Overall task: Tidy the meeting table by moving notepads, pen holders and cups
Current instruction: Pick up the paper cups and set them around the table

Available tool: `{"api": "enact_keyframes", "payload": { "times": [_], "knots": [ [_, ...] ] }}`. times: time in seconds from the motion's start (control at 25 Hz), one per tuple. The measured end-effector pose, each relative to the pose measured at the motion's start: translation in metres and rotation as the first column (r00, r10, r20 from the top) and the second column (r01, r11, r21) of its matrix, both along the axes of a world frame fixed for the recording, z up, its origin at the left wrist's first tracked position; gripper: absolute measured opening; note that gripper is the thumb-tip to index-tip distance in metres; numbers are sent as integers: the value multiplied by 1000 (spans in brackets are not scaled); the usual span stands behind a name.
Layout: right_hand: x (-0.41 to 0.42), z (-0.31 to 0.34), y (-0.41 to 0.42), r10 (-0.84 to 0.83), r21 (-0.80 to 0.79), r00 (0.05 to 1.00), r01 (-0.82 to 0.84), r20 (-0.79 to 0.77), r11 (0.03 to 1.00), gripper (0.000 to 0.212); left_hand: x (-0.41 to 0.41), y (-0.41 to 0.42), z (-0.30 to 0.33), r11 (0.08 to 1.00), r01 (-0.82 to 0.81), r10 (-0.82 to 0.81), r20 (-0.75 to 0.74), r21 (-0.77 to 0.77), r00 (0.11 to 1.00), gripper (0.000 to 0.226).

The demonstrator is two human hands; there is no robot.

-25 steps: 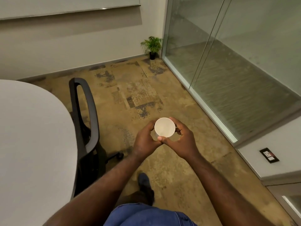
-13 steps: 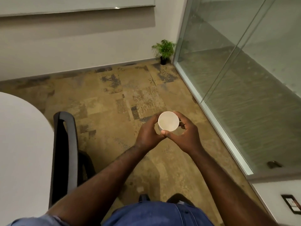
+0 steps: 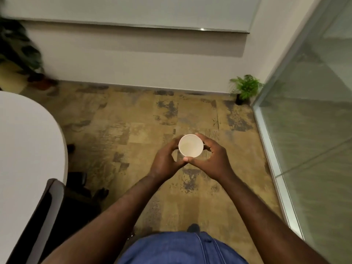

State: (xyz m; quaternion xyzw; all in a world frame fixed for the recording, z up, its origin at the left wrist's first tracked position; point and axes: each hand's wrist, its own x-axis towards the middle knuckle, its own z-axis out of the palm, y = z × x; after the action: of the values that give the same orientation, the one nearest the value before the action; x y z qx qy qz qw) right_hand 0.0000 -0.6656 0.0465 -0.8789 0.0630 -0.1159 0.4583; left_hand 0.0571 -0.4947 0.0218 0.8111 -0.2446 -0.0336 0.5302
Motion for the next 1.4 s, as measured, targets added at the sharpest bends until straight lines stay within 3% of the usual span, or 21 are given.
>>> {"api": "enact_keyframes", "payload": {
  "times": [0.4,0.92,1.12,1.4],
  "knots": [
    [214,-5,4,383,-35,922,-385,-53,922,95,147,18,-10,937,-348,349,-34,25,937,69],
    [492,-9,124,612,10,789,-613,-45,790,91,376,128,-8,802,-594,597,-49,68,801,69],
    [596,-15,172,732,46,681,-731,-22,681,88,455,167,-14,720,-686,692,-36,103,721,73],
    [744,-12,247,895,9,445,-895,-25,446,89,557,212,-6,488,-860,872,-36,153,488,74]
  ]
}}
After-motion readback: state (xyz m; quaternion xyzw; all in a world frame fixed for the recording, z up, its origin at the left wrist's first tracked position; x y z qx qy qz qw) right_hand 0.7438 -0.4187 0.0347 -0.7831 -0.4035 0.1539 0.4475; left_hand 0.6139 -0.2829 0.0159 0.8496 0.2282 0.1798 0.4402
